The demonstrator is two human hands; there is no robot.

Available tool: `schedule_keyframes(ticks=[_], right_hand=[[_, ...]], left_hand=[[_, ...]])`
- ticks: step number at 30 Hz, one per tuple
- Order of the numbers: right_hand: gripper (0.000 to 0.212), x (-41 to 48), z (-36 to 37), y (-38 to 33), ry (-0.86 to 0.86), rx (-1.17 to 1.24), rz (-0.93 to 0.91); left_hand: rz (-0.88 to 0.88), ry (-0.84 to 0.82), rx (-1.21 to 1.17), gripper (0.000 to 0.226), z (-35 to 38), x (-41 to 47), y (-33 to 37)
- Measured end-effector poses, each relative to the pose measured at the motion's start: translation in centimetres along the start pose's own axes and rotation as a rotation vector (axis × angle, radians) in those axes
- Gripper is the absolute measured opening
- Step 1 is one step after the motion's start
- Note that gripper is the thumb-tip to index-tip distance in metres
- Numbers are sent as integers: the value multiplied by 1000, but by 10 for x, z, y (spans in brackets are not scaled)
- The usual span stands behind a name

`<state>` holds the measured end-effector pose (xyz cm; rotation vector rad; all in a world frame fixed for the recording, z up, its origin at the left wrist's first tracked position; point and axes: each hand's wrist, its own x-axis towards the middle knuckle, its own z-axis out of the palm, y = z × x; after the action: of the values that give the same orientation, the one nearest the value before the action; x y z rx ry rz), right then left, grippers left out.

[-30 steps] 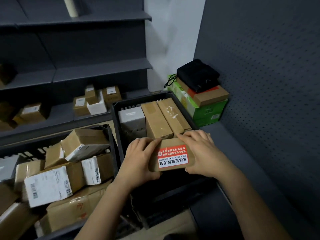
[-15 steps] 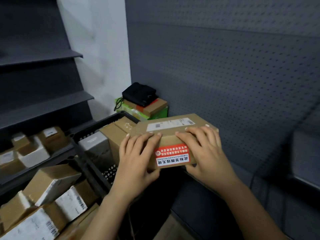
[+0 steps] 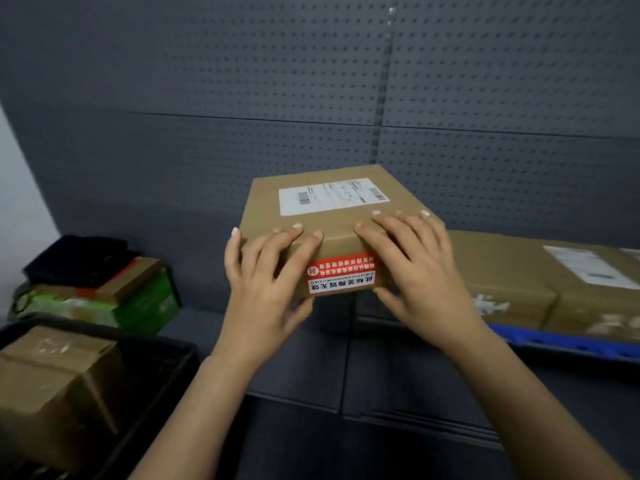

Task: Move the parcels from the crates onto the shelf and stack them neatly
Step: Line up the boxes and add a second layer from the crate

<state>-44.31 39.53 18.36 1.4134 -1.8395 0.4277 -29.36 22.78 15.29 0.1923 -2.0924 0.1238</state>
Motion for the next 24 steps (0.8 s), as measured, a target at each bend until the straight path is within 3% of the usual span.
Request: schedule_keyframes(ticks=[5, 11, 24], right_hand=[[81, -40, -21, 99, 45, -121, 88], [91, -72, -16, 181, -35, -175, 160], [102, -106, 10, 236, -166, -161, 284]], left_hand=[[73, -2, -29, 89, 73, 50, 75], [103, -74, -47, 91, 142, 83, 129], [151, -225, -108, 97, 216, 97, 155]])
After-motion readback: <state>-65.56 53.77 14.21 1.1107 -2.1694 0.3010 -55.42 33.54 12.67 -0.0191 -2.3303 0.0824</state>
